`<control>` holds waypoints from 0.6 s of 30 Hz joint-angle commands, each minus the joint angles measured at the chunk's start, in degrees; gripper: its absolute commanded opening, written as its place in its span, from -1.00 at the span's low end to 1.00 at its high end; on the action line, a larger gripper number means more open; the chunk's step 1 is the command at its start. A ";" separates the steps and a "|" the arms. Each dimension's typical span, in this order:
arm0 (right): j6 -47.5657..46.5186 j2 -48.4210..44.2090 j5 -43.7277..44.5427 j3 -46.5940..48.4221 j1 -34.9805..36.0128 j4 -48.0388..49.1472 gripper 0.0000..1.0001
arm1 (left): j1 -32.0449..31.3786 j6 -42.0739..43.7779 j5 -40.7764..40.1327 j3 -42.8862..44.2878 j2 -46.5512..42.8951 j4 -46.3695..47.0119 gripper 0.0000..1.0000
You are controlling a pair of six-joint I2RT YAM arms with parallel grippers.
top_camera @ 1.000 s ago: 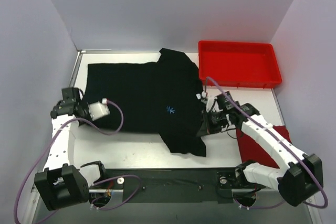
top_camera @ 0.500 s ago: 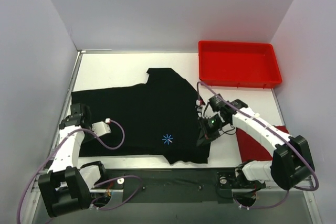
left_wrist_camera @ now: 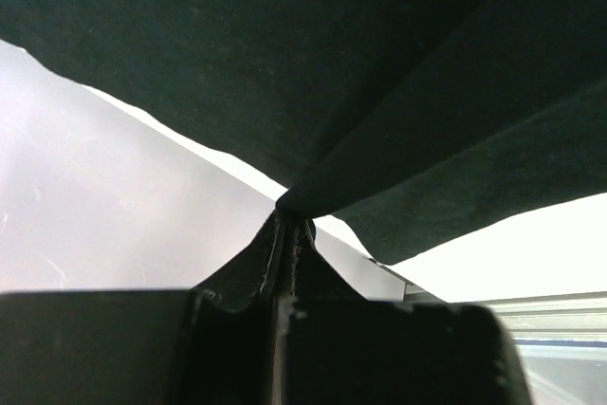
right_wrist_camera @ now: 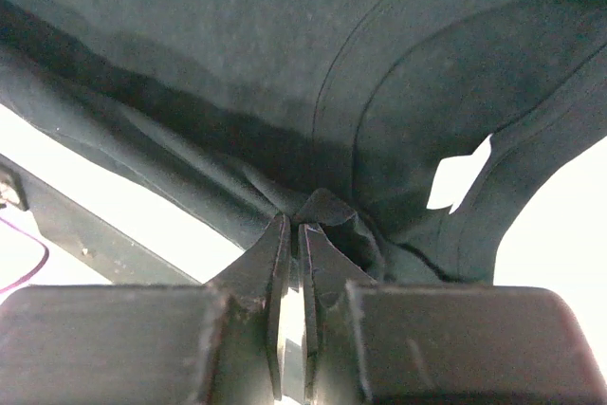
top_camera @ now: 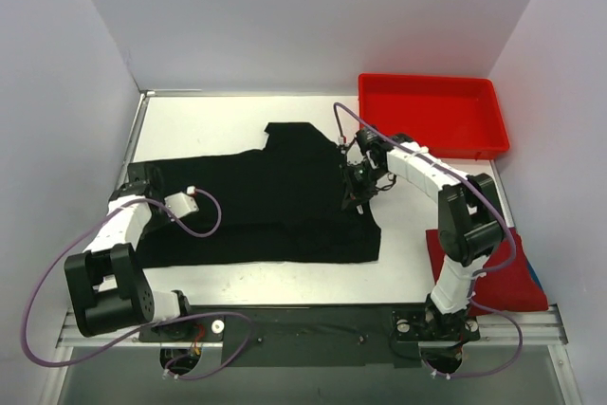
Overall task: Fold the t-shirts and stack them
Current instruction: Fold the flattened tshirt in 1/3 of the way
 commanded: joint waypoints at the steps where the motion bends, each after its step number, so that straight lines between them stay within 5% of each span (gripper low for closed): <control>1: -3.27 2.50 5.12 5.20 -0.59 -2.20 -1.00 | 0.26 -1.11 -1.33 1.87 1.66 2.52 -1.00; 9: -4.42 6.11 4.95 8.54 -0.24 -2.99 -1.00 | 0.34 -3.22 -4.75 1.61 5.62 8.05 -0.96; 18: -4.69 8.83 5.04 11.62 0.11 -3.26 -1.00 | 0.78 -6.74 -17.58 1.61 12.03 26.94 -0.18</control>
